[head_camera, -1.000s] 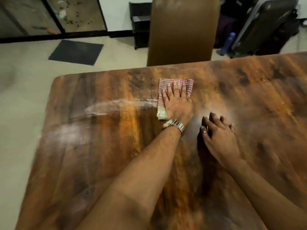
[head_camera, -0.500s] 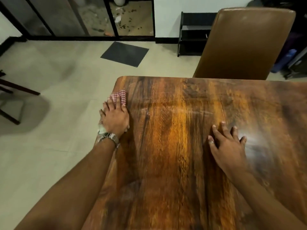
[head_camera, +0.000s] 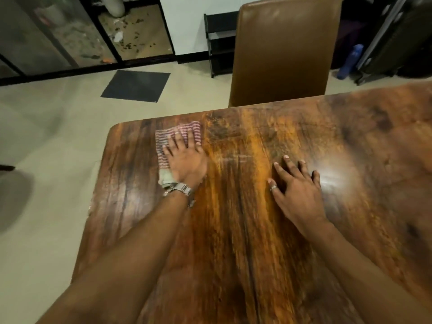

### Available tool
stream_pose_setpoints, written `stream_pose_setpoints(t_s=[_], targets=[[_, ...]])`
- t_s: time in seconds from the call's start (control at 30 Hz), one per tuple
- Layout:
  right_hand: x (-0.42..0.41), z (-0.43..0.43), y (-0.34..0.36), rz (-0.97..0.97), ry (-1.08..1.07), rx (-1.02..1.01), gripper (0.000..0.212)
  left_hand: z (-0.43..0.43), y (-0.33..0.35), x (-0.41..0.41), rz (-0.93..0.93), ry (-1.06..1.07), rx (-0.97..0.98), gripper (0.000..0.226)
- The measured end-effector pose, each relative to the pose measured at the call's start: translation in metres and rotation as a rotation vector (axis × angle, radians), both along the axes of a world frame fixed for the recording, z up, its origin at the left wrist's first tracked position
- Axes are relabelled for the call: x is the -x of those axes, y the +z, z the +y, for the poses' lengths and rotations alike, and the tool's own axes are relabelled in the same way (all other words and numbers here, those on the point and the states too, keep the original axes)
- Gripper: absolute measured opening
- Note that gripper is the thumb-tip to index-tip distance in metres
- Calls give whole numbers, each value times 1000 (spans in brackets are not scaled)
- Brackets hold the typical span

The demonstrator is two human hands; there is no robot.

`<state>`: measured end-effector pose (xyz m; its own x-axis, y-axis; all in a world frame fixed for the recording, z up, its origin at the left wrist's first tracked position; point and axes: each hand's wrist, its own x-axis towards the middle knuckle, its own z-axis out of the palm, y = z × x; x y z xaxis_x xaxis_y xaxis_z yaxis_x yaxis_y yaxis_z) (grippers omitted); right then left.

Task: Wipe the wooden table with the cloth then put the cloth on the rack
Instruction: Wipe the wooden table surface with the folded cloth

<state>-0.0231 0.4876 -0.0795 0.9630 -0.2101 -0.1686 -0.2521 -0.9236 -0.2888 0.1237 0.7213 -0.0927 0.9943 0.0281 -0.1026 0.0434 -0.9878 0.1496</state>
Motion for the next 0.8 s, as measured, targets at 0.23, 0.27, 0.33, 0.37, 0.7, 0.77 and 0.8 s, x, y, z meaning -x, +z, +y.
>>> stream_pose_setpoints(t_s=[0.23, 0.27, 0.33, 0.37, 0.7, 0.77, 0.8], targets=[[25, -88, 3, 19, -169, 67, 51, -203, 1, 39, 42, -270, 80, 62], [31, -97, 3, 12, -183, 77, 50, -228, 2, 48, 50, -324, 100, 61], [38, -109, 2, 5, -198, 93, 48, -266, 4, 64, 44, -404, 126, 60], [40, -112, 2, 6, -198, 101, 48, -278, 3, 71, 34, -434, 122, 58], [27, -68, 15, 74, -104, 101, 54, -129, -10, 50, -2, -322, 151, 61], [11, -30, 15, 78, -4, 76, 55, -63, -6, 35, 6, -227, 111, 62], [2, -9, 13, 71, 33, 54, 55, -32, -4, 28, 12, -190, 90, 61]])
